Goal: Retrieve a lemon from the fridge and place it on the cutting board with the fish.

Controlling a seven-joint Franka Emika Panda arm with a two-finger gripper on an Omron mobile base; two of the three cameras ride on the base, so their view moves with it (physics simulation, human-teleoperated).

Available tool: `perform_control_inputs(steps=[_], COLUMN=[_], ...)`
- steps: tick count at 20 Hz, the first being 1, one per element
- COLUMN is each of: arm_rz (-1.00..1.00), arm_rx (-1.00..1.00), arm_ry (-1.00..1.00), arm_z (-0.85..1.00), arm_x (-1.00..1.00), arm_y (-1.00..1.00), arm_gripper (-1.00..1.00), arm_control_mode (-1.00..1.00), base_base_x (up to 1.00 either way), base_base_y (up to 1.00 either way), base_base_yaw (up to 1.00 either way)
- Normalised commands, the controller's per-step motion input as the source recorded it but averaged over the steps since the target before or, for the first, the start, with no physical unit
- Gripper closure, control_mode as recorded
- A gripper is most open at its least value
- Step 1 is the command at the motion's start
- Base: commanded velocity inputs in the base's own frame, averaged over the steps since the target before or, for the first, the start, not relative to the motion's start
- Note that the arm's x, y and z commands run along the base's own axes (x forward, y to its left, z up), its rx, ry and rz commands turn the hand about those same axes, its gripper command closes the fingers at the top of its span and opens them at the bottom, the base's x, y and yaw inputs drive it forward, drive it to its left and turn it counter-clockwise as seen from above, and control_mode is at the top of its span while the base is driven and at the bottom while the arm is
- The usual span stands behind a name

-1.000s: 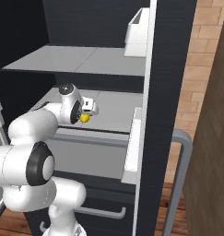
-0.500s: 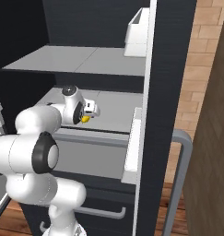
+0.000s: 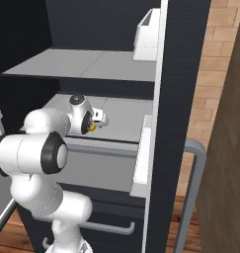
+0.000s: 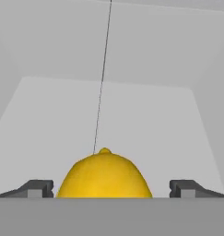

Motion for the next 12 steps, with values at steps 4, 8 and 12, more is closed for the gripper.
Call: perform_control_inputs(steps=[4, 8, 12], arm_rz=[0.0, 0.0, -0.02], arm_rx=[0.0, 0.0, 0.0], arm_ry=[0.01, 0.05, 0.07], arm_z=[-0.13, -0.21, -0.27], arm_x=[0.04, 0.01, 0.0], arm_y=[0.0, 0.01, 0.03], arm_gripper=[-1.0, 1.0, 1.0], arm_control_mode=[-1.0, -1.0, -1.0], base_base_x=[0.0, 0.0, 0.0], base_base_y=[0.0, 0.0, 0.0], base_base_yaw=[0.0, 0.0, 0.0])
